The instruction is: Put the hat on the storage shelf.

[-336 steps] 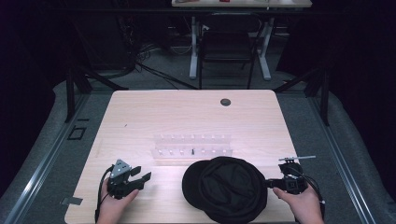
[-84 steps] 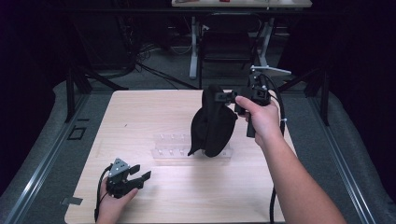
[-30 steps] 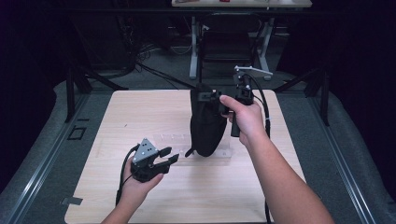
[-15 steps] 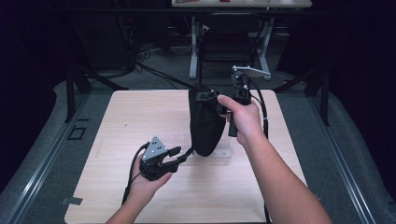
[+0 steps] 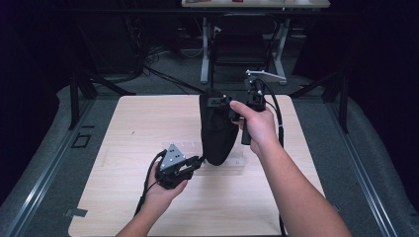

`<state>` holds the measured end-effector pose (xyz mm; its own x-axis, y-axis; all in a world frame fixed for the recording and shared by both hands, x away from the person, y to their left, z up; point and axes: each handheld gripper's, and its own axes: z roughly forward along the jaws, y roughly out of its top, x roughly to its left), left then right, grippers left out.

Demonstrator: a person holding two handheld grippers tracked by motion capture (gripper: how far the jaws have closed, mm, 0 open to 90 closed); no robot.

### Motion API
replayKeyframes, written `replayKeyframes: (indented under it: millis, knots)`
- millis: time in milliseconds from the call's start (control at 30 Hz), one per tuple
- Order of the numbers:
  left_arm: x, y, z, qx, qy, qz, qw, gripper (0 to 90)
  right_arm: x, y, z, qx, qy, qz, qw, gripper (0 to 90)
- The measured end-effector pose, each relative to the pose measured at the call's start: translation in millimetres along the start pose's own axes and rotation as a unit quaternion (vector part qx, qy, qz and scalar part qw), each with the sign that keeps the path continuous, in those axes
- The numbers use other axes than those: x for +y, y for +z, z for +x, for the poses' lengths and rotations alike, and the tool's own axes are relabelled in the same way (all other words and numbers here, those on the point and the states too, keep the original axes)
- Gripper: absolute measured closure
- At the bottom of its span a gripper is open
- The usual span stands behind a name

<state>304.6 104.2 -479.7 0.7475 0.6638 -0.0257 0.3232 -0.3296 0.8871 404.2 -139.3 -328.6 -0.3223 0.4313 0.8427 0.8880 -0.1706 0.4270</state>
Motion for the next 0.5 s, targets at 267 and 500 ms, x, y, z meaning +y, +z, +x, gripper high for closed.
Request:
replayKeyframes:
  millis: [267,500]
  knots:
    - [0.0,-1.0,-2.2,0.014,0.025,0.008,0.9996,81.8,-1.0,-0.7,0.4,-0.001,-0.005,-0.001,1.0000,85.5]
    - [-0.1,-1.0,-2.3,0.015,0.031,0.010,0.9994,82.4,-1.3,-0.5,2.5,0.013,-0.013,0.001,0.9998,82.3]
